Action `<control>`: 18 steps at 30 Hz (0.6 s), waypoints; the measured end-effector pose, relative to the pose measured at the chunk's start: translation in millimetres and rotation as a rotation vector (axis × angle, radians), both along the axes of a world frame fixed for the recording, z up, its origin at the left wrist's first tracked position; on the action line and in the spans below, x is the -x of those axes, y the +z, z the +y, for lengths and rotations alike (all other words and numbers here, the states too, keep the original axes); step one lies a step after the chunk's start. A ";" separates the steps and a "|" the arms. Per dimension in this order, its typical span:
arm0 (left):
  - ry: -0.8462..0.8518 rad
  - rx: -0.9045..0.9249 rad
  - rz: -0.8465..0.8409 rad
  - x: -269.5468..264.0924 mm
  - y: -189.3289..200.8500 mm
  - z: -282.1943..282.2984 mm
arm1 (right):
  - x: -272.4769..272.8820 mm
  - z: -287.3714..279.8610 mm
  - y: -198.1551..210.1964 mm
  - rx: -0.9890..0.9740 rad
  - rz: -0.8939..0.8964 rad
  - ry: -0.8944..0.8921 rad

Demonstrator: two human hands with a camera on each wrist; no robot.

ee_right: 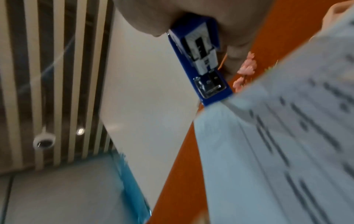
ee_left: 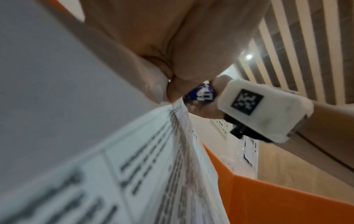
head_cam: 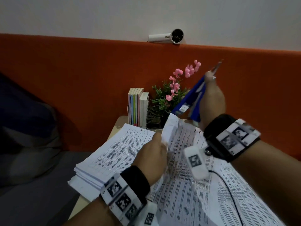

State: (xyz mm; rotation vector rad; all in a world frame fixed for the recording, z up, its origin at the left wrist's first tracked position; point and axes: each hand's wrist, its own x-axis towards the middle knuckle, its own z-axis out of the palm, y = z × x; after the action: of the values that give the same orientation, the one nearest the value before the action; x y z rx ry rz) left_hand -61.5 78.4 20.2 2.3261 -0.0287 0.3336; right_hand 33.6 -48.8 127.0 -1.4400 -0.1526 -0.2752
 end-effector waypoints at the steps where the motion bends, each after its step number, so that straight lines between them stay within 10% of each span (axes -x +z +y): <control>1: 0.000 0.040 0.026 -3.6 4.5 9.6 | -3.3 -9.3 5.3 -0.047 0.036 -0.032; 6: 0.119 0.216 0.164 -48.2 35.0 101.3 | -16.9 -56.4 -5.2 0.052 0.184 0.050; 18: 0.324 -0.157 0.425 -117.1 -27.3 186.8 | -2.9 -97.4 -86.5 0.441 0.531 0.153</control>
State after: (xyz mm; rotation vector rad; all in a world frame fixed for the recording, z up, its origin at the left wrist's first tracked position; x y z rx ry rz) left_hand 55.7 265.2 -7.1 2.5111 0.5515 -0.0134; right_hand 36.5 -146.2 40.6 -1.8770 0.1192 0.2885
